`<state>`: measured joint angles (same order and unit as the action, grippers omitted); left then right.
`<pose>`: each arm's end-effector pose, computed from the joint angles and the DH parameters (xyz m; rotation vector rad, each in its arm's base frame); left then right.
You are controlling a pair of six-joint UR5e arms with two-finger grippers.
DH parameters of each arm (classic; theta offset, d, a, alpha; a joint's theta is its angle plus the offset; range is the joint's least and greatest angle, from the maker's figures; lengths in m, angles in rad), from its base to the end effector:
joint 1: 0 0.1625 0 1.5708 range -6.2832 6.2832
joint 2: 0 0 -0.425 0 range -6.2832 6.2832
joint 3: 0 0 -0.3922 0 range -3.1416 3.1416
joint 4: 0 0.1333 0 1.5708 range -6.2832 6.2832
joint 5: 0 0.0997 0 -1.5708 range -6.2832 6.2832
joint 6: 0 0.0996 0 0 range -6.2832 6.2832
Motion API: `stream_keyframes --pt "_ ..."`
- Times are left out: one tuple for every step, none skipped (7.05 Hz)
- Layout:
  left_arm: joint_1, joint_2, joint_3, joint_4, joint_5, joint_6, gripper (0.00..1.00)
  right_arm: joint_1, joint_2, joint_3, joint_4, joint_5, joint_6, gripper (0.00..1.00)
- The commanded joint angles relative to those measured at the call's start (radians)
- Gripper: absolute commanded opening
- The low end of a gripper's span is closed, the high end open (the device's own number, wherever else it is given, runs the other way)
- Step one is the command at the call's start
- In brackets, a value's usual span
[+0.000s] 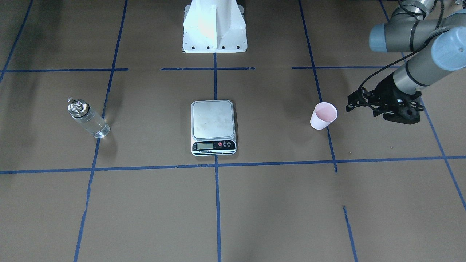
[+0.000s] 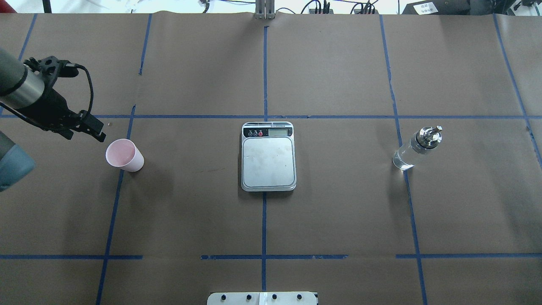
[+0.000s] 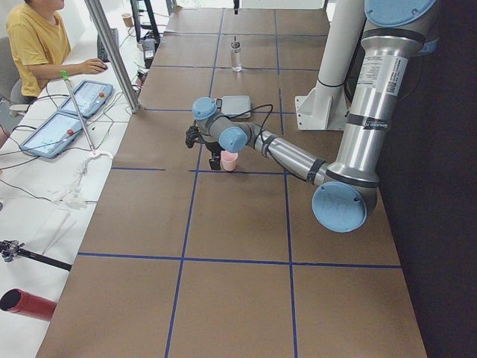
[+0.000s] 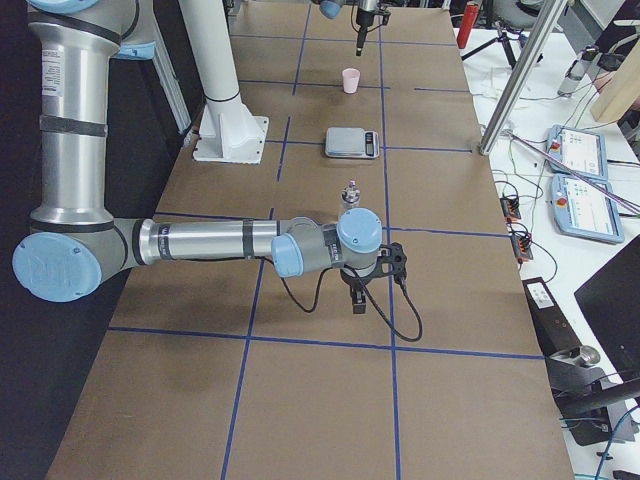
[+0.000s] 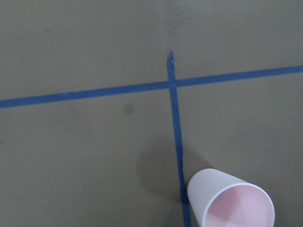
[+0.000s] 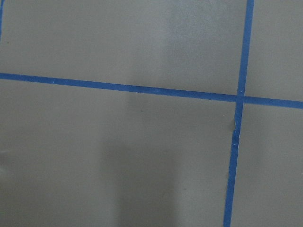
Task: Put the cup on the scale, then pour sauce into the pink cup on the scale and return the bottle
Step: 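Lower the left gripper around the pink cup and close it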
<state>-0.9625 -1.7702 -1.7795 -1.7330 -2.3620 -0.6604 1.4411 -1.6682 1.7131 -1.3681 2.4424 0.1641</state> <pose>0.2721 -0.5001 0.4285 -0.0210 0.9387 0.1773 -0.0033 -0.4663 0.6056 0.1023 -0.8914 -0.0758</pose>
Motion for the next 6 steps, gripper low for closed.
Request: stream_keyframes --pt "0.054 -0.002 0.014 0.0 0.006 -0.004 0.99 -0.013 -0.002 -0.007 0.003 0.0 0.0 1.0" --pt "0.059 -0.005 0.015 0.0 0.004 -0.007 0.99 -0.024 -0.002 -0.009 0.004 -0.005 0.002 1.0" --pt "0.068 -0.008 0.022 0.0 0.006 -0.005 0.98 -0.025 -0.002 -0.01 0.004 -0.011 0.003 1.0" --pt "0.073 -0.014 0.023 0.0 0.006 -0.002 0.98 -0.025 -0.002 -0.016 0.006 -0.011 0.003 1.0" --pt "0.082 -0.024 0.043 0.0 0.006 -0.001 0.98 -0.025 -0.002 -0.021 0.006 -0.013 0.002 1.0" --pt "0.085 -0.046 0.075 -0.005 0.013 -0.001 0.97 -0.025 -0.002 -0.023 0.006 -0.013 0.002 1.0"
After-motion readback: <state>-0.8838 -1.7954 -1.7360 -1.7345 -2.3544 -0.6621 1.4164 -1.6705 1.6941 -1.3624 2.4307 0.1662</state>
